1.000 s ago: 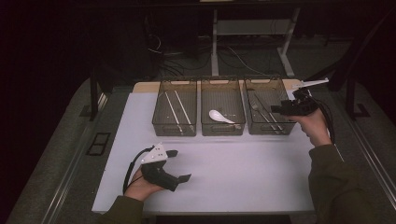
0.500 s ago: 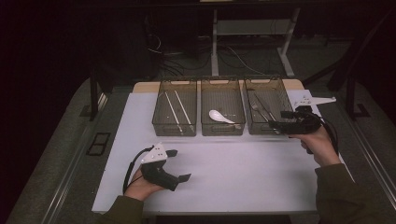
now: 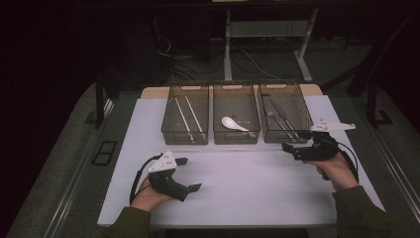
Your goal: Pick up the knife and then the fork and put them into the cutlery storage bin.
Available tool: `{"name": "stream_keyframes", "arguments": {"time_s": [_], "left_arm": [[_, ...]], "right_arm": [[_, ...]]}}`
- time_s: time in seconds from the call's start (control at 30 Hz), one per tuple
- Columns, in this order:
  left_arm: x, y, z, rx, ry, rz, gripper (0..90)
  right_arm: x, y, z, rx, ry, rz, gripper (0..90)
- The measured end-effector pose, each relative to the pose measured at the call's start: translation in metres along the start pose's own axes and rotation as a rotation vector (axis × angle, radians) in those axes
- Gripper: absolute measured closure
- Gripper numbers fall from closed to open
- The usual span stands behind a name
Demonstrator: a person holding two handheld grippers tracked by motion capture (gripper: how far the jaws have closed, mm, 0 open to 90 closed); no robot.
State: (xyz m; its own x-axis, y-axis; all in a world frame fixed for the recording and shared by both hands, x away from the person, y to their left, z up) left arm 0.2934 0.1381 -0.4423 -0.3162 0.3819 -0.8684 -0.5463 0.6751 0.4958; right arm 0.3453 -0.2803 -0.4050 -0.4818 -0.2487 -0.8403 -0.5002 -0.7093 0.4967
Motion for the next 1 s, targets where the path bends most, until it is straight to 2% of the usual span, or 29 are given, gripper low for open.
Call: {"name": "stream_keyframes", "arguments": {"time_s": [0.27, 0.43, 0.5, 0.6, 0.8, 0.9, 1.0], "left_arm": [[0.0, 0.001, 0.0, -0.002, -0.01, -0.001, 0.0], [0.0, 0.002, 0.0, -0.005, -0.003, -0.001, 0.0], [-0.001, 0.002, -0.001, -0.004, -0.007, -0.001, 0.0], [-0.001, 0.002, -0.002, -0.002, -0.009, -0.003, 0.0], [-0.001, 0.002, -0.001, -0.004, -0.007, -0.003, 0.0], [-0.001, 0.002, -0.002, -0.004, -0.009, -0.002, 0.0], [0.0, 0.002, -0.003, -0.005, -0.008, 0.0, 0.0]], "right_arm": [[0.021, 0.007, 0.01, -0.009, 0.018, -0.02, 14.5], [0.035, 0.011, 0.018, -0.023, 0.009, -0.031, 14.5], [0.041, 0.01, 0.022, -0.034, 0.008, -0.029, 14.5], [0.052, 0.009, 0.029, -0.045, 0.038, -0.004, 14.5], [0.066, 0.009, 0.038, -0.077, 0.046, 0.002, 14.1], [0.07, 0.009, 0.039, -0.075, 0.042, 0.01, 14.1], [0.072, 0.008, 0.04, -0.068, 0.06, 0.019, 14.1]]}}
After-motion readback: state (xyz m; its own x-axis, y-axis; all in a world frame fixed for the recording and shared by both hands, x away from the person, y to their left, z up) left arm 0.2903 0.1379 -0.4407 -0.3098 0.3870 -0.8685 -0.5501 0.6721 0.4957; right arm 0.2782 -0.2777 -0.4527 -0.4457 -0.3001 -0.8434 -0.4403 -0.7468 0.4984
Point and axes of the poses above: each handheld gripper's, and its own axes: y roughly backward along the jaws, x roughly out of its underside, z roughly to its left, the point moved 3 cm from there along -y, roughly forward along the jaws, and after that the axes turned 12 degrees about -x, right-handed, at the moved point
